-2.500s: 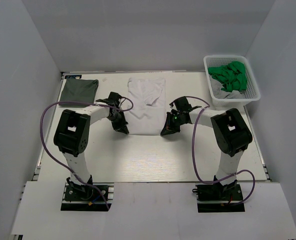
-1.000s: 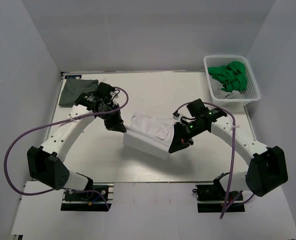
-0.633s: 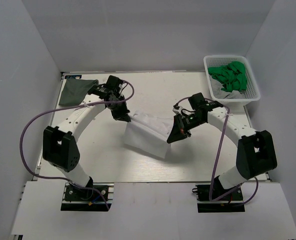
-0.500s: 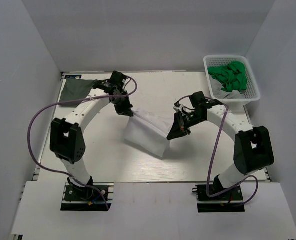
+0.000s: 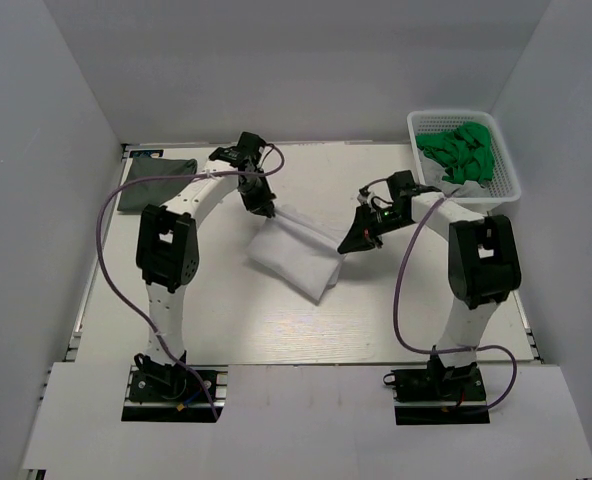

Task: Fold and stack the t-shirts
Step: Fold the long partially folded tshirt into a neat square, then smooth out wrinkles on the folded tshirt

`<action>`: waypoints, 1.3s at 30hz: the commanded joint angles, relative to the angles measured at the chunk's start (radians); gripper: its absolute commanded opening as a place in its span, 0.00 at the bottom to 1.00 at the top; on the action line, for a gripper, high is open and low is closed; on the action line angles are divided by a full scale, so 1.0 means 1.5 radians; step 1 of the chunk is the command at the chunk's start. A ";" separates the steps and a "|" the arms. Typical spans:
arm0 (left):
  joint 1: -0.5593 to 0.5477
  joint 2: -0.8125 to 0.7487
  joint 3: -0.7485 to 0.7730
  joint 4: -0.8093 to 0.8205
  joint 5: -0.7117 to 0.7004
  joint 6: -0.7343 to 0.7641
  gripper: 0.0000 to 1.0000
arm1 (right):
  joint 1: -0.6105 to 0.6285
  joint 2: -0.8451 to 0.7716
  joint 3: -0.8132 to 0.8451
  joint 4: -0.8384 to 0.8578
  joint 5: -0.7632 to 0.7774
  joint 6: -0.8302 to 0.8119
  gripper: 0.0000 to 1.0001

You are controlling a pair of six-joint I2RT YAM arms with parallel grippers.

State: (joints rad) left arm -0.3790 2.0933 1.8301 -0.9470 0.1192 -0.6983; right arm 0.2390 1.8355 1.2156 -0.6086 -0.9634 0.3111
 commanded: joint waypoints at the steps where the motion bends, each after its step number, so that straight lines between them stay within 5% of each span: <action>1: 0.023 0.024 0.057 0.060 -0.037 0.000 0.29 | -0.024 0.061 0.088 0.033 0.011 0.003 0.10; 3: 0.029 0.048 0.083 0.066 -0.020 0.000 0.70 | -0.031 0.091 0.124 0.034 0.036 0.009 0.38; 4: 0.029 0.072 0.118 0.076 -0.011 0.010 0.99 | -0.045 0.118 0.145 0.025 0.059 0.014 0.55; 5: 0.029 0.084 0.142 0.063 -0.011 0.010 1.00 | -0.048 0.139 0.195 0.013 0.058 0.012 0.90; 10: 0.029 0.066 0.180 0.053 -0.021 0.041 1.00 | -0.050 0.125 0.271 -0.043 0.159 0.004 0.90; 15: 0.005 -0.041 0.016 0.144 0.017 0.060 1.00 | -0.032 0.011 0.170 -0.002 0.233 0.031 0.90; 19: -0.001 -0.108 -0.100 0.238 0.092 0.066 1.00 | 0.002 -0.040 0.087 0.069 0.192 0.065 0.90; 31: -0.029 -0.026 -0.204 0.254 0.073 0.053 1.00 | 0.050 0.061 0.051 0.223 0.191 0.143 0.90; 39: -0.054 -0.131 -0.407 0.267 0.118 0.017 1.00 | 0.052 0.078 -0.018 0.211 0.228 0.101 0.90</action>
State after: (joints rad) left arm -0.4286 1.9453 1.3132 -0.4580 0.2779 -0.6559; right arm 0.3149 1.9598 1.2182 -0.3065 -0.6601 0.4980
